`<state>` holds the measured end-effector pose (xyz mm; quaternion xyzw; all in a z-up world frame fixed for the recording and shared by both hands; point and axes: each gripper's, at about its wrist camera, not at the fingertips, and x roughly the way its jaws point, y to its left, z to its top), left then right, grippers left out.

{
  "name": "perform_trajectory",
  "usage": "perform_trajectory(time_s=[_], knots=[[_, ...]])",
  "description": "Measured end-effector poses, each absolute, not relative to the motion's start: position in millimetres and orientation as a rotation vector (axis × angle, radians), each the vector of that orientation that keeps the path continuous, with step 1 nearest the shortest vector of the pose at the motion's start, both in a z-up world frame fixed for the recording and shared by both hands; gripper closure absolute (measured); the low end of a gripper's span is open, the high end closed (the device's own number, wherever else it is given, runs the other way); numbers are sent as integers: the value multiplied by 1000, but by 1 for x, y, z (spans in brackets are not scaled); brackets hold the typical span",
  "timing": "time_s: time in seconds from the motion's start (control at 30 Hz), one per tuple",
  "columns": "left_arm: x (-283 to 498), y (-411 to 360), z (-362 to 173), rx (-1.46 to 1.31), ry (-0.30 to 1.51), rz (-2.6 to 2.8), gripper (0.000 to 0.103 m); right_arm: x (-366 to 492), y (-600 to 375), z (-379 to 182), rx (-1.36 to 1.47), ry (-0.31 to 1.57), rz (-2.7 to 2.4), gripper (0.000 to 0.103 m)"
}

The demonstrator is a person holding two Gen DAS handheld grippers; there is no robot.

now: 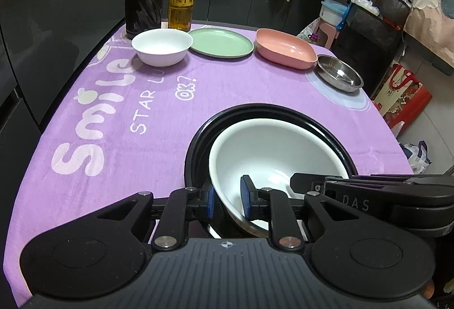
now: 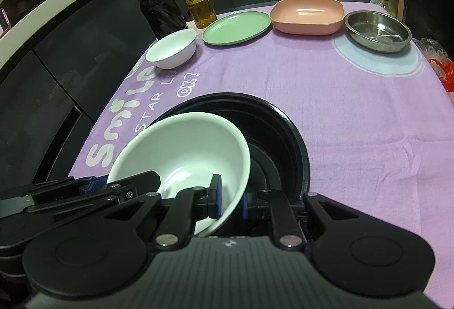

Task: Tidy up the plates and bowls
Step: 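Carry the large white bowl with both grippers and lower it into the black bowl, then open both grippers and withdraw from the large white bowl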

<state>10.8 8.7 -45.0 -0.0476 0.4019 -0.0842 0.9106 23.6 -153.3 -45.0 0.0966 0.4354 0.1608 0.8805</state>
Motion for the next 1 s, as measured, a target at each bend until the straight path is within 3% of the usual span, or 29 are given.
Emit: perform_trajectory(time_s=[1.0], knots=[[3, 13, -42, -94, 811, -156, 85, 21, -165, -39, 239, 853, 264, 86]])
